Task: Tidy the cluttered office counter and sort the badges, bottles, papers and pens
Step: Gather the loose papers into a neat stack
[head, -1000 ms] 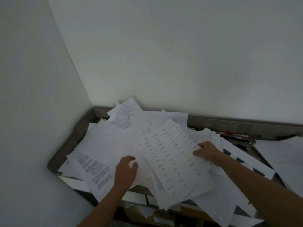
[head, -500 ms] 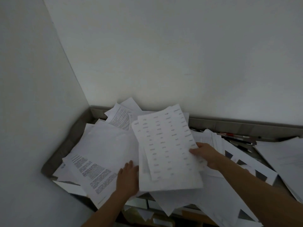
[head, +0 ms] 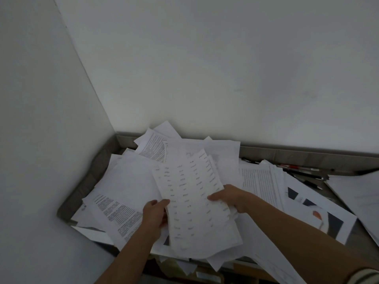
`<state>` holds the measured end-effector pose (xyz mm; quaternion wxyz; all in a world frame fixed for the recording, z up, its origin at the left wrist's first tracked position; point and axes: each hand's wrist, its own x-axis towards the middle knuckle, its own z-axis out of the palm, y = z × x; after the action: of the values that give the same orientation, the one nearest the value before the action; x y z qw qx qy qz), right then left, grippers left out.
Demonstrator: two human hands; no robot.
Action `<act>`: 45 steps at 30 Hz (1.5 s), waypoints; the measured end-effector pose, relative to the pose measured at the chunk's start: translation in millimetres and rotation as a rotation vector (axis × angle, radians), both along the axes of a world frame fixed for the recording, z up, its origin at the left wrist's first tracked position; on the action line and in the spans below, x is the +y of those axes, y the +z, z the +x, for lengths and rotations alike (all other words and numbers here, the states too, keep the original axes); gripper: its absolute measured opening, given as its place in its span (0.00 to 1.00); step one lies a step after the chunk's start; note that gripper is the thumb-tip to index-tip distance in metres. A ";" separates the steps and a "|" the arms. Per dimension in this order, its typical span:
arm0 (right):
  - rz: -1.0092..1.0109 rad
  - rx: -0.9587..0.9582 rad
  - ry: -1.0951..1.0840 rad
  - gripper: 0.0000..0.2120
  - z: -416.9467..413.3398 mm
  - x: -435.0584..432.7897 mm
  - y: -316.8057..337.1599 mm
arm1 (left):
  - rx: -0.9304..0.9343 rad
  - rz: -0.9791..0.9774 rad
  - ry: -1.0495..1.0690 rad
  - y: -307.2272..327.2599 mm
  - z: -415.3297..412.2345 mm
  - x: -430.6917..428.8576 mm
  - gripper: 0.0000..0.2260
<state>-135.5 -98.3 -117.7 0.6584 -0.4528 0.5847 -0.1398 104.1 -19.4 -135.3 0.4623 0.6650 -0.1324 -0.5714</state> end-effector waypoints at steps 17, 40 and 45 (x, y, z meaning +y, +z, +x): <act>-0.125 0.070 -0.531 0.26 -68.9 -80.5 22.1 | 0.121 0.086 0.044 -12.2 -4.1 -4.2 0.11; -1.130 0.324 -0.263 0.12 -15.6 -78.6 87.7 | 0.192 0.100 0.015 -11.0 0.2 -8.2 0.15; -1.453 0.389 0.034 0.17 -14.0 -29.7 74.5 | 0.295 0.083 0.067 -5.7 4.1 -7.4 0.15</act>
<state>-149.5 -127.9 -43.2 0.0807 -0.7988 0.4441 -0.3976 108.2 -26.8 -141.0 0.4676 0.5963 -0.0171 -0.6523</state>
